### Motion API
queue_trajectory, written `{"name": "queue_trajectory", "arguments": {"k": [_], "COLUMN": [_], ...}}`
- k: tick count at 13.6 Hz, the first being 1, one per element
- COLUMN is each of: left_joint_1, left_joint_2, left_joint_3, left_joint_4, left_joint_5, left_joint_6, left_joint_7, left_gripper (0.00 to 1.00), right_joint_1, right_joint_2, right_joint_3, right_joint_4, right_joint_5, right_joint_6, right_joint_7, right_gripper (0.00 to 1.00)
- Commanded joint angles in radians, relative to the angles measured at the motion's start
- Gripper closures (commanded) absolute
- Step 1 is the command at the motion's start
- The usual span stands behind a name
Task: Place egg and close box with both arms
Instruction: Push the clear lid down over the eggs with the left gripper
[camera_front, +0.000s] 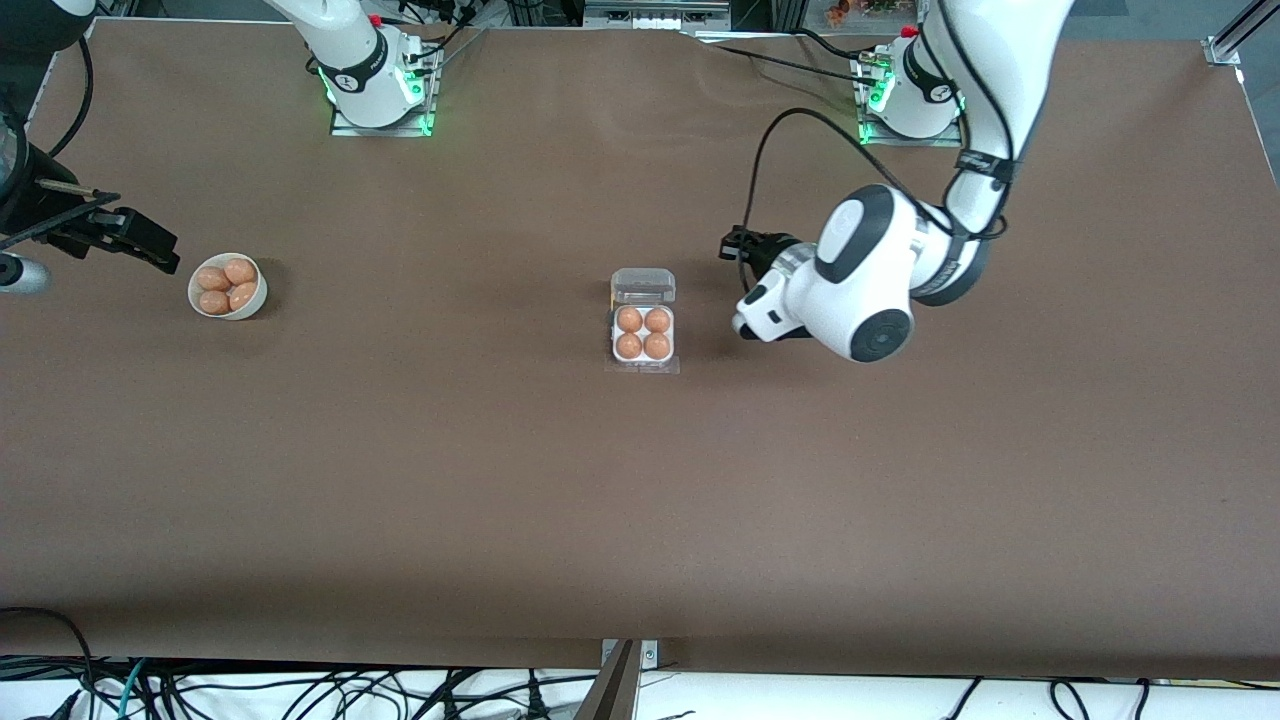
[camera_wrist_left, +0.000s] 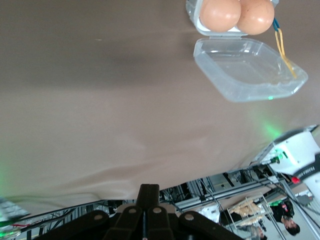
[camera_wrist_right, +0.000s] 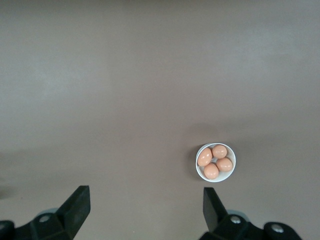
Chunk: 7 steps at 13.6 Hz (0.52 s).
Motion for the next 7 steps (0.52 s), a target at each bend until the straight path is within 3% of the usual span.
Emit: {"name": "queue_trajectory", "arguments": {"k": [1,7], "left_joint_1": [-0.034,-0.158], "left_joint_2": [0.013,0.057], "left_joint_3": [0.013,0.013], "left_joint_4": [0.015,0.079], "left_joint_5": [-0.06,-0.077], "left_joint_6": [0.014,0.097], "left_joint_7": [-0.064,-0.277], "left_gripper": [1.0,1.0], "right_joint_1": [-0.017,-0.02], "right_joint_2": [-0.009,-0.002], "right_joint_3": [0.008,0.008], "right_joint_4": [0.003,-0.01], "right_joint_5": [0.048,0.065], "right_joint_6": [-0.029,-0.021], "right_joint_7": [-0.021,-0.021], "right_gripper": [0.0,0.0]}}
